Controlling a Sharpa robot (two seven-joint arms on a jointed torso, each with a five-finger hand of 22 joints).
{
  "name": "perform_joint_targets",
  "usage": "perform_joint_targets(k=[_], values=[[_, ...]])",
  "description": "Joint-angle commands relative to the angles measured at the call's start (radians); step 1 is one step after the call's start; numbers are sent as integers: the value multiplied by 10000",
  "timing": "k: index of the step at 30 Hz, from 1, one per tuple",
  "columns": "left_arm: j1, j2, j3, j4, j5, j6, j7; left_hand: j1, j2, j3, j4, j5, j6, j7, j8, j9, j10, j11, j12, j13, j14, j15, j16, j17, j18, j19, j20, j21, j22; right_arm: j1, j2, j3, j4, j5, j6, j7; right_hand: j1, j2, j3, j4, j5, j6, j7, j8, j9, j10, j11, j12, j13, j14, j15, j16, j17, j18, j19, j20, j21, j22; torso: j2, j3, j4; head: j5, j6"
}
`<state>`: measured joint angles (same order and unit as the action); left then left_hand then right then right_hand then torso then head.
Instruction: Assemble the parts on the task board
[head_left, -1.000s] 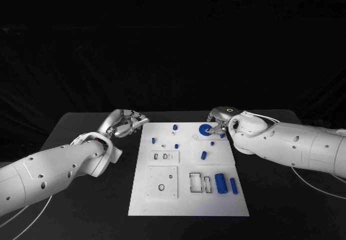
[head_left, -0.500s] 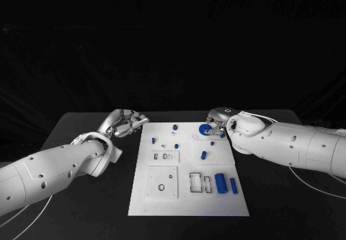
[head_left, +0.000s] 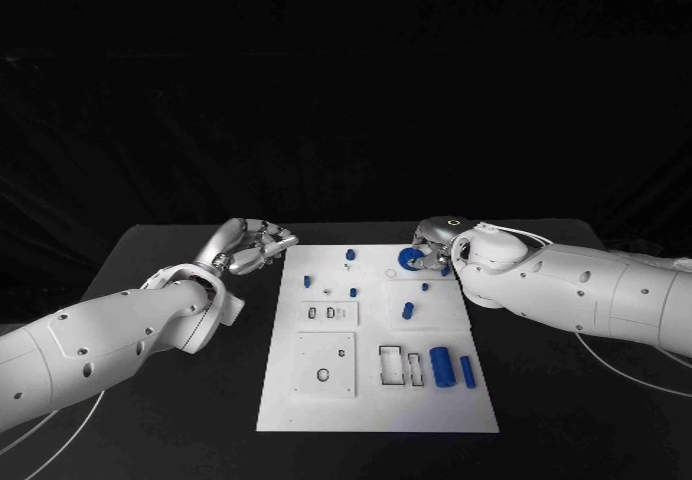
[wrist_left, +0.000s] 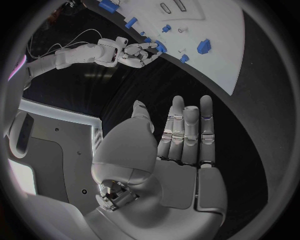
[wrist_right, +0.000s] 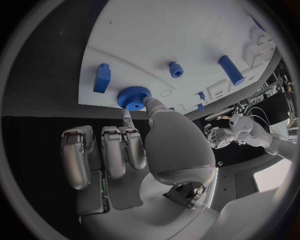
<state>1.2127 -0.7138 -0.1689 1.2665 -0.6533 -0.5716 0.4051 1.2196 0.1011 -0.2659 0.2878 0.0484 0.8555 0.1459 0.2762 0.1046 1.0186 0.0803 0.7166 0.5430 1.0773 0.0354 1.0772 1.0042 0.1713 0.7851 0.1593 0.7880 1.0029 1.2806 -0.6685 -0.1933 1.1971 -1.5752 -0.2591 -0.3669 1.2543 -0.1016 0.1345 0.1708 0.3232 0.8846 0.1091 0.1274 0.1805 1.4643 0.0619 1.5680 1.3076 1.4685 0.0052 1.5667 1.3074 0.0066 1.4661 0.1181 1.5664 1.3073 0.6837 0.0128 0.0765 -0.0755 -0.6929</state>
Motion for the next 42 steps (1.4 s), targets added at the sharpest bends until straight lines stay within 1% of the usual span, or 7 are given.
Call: perform_joint_targets(k=[1,7,12,22,28,36,42], values=[[6,34,6,6,41,31,102,60,9,-47,15,36,24,-1,-42,12,68,7,-46,-10,59,7,7,-5,72,51,-14,-57,-11,-22,18,-12,-22,-49,400,-186,-19,86,81,10,-37,87,13,39,21,1065,-60,28,2632,1023,-53,41,2634,-66,1047,-58,44,2635,-2,-5,3,18,-33],[6,43,6,3,41,40,79,56,16,-58,21,36,30,-1,-45,15,73,6,-50,-19,63,6,5,-6,72,61,-13,-72,-13,-27,32,-12,-22,-28,416,-213,-10,160,155,-26,-26,156,4,49,40,1065,-70,28,2632,1023,-63,41,2634,-66,1047,-64,44,2635,2,4,1,41,-26],[6,48,5,-9,41,31,73,56,16,-58,21,36,30,-1,-45,15,73,6,-50,-19,63,6,5,-6,72,61,-13,-72,-13,-28,42,-12,-16,-19,467,-251,28,196,220,-87,-24,229,11,64,58,1065,-68,28,2632,1023,-71,41,2634,-66,1047,-71,44,2635,-4,-4,6,43,-33],[6,43,5,-6,41,31,72,56,16,-58,21,36,30,-1,-45,15,73,6,-50,-19,63,6,5,-6,72,61,-13,-72,-13,-29,69,-12,-3,5,502,-245,302,208,591,-519,239,751,74,161,161,1065,-27,28,2632,1023,-67,41,2634,-66,1047,-84,44,2635,-9,-1,-7,73,-42],[6,20,5,7,41,27,69,55,21,-65,23,35,30,-1,-49,17,75,6,-53,-25,60,6,-3,-13,72,66,-13,-82,-13,-35,43,-12,22,525,185,-138,567,281,922,-841,461,1121,118,221,228,1065,11,28,2632,1023,-43,41,2634,-66,1047,-62,44,2635,-3,0,0,75,-40],[6,-24,5,46,41,17,62,55,21,-65,23,35,30,-1,-49,17,75,6,-53,-25,60,6,-3,-13,72,66,-13,-82,-13,-42,-57,-12,122,1771,-573,132,597,293,1034,-952,479,1357,210,262,270,1065,81,28,2632,1023,-6,41,2634,-66,1047,-35,44,2635,0,2,-6,122,-51],[6,-59,5,60,41,8,58,55,21,-65,23,35,30,-1,-49,17,75,6,-53,-25,60,6,-3,-13,72,66,-13,-82,-13,-16,-196,-5,435,2626,-1162,419,613,282,1079,-1008,497,1403,267,242,271,1065,131,28,2632,1023,26,41,2634,-66,1047,-12,44,2635,-2,3,-12,154,-61]])
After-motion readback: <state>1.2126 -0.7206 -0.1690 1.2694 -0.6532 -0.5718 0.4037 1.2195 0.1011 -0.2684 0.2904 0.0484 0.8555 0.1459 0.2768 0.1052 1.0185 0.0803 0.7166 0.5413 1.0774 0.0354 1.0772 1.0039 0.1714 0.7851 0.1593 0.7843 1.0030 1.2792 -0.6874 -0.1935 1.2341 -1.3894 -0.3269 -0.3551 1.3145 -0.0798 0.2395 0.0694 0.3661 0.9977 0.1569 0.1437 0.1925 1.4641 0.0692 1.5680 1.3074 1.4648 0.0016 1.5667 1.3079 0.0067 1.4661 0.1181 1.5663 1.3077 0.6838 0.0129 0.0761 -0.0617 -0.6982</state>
